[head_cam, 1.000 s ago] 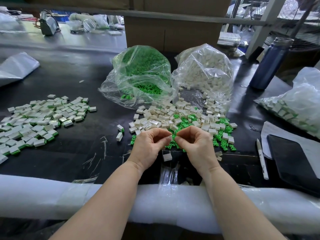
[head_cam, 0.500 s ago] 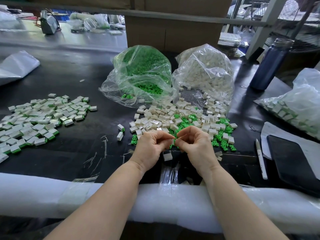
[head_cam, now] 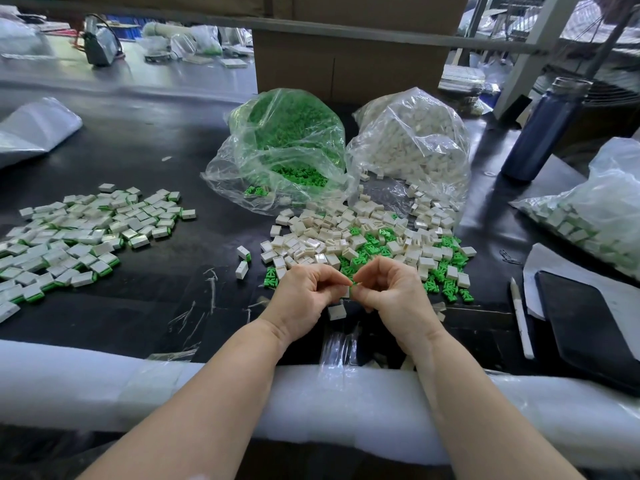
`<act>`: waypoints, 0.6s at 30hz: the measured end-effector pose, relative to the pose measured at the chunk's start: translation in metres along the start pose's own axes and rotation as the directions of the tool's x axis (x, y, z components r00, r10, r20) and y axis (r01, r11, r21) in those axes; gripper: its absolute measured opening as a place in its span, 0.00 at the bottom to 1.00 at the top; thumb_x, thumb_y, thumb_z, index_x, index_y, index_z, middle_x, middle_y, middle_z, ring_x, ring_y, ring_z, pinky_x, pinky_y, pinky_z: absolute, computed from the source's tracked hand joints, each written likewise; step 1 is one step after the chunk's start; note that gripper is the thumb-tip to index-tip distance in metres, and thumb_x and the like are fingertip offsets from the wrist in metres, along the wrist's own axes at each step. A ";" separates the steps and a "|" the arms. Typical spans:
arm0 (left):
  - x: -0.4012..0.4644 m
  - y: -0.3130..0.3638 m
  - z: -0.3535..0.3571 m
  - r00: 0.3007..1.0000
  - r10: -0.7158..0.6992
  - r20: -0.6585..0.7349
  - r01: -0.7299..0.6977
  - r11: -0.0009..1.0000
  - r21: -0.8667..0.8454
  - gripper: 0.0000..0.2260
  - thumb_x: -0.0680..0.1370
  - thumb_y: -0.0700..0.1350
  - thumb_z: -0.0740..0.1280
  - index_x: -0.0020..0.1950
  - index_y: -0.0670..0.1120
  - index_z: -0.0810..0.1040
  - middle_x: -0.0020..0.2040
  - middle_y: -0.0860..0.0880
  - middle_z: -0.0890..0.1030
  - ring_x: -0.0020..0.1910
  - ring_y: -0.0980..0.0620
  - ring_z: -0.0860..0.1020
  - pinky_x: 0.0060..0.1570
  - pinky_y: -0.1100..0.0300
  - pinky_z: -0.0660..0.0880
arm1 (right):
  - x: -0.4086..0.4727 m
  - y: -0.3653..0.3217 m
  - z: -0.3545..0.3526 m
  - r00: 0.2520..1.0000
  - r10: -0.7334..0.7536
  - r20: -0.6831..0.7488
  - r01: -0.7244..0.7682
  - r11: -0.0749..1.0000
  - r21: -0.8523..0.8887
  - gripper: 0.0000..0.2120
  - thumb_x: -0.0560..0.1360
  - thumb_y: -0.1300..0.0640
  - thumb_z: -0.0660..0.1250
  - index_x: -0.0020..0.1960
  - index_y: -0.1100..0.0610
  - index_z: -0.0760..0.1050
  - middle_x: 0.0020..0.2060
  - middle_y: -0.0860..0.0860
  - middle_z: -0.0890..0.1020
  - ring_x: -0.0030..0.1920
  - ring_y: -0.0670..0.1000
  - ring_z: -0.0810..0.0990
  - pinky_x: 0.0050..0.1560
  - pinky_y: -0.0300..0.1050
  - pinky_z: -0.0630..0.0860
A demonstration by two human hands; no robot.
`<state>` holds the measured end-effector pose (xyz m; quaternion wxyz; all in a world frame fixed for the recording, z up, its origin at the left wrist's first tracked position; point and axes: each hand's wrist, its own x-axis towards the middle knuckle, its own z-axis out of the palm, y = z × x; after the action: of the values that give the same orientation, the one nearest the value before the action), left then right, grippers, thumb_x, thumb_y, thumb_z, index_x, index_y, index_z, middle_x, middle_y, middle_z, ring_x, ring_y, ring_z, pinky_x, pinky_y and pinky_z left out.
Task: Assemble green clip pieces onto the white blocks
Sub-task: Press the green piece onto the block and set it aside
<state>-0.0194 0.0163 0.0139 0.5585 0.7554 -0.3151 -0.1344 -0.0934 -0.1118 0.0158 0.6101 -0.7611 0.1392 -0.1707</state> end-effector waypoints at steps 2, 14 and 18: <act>0.000 0.001 0.000 1.000 0.001 0.006 -0.001 1.000 -0.002 0.05 0.73 0.32 0.69 0.46 0.39 0.82 0.37 0.52 0.79 0.38 0.57 0.77 0.48 0.64 0.77 | 0.000 0.000 0.000 1.000 0.005 0.007 -0.005 1.000 0.008 0.12 0.67 0.71 0.71 0.37 0.56 0.75 0.32 0.53 0.79 0.31 0.45 0.75 0.32 0.36 0.73; -0.001 0.003 -0.002 0.999 0.003 0.039 -0.003 1.000 -0.001 0.06 0.72 0.32 0.69 0.43 0.42 0.81 0.35 0.53 0.79 0.36 0.59 0.76 0.46 0.67 0.75 | 0.001 0.002 -0.003 0.999 0.029 0.043 -0.031 0.999 0.045 0.12 0.67 0.73 0.70 0.38 0.56 0.76 0.30 0.53 0.78 0.32 0.49 0.75 0.31 0.38 0.72; -0.001 0.004 -0.002 0.999 0.006 0.044 -0.006 1.000 0.004 0.06 0.73 0.33 0.69 0.43 0.42 0.81 0.35 0.54 0.79 0.36 0.59 0.76 0.46 0.66 0.75 | 0.001 0.002 -0.003 0.998 0.032 0.049 -0.035 0.998 0.054 0.11 0.67 0.72 0.70 0.39 0.57 0.76 0.30 0.54 0.78 0.32 0.49 0.74 0.31 0.38 0.72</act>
<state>-0.0208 0.0179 0.0177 0.5503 0.7526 -0.3298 -0.1485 -0.0941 -0.1155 0.0143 0.6368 -0.7454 0.1325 -0.1459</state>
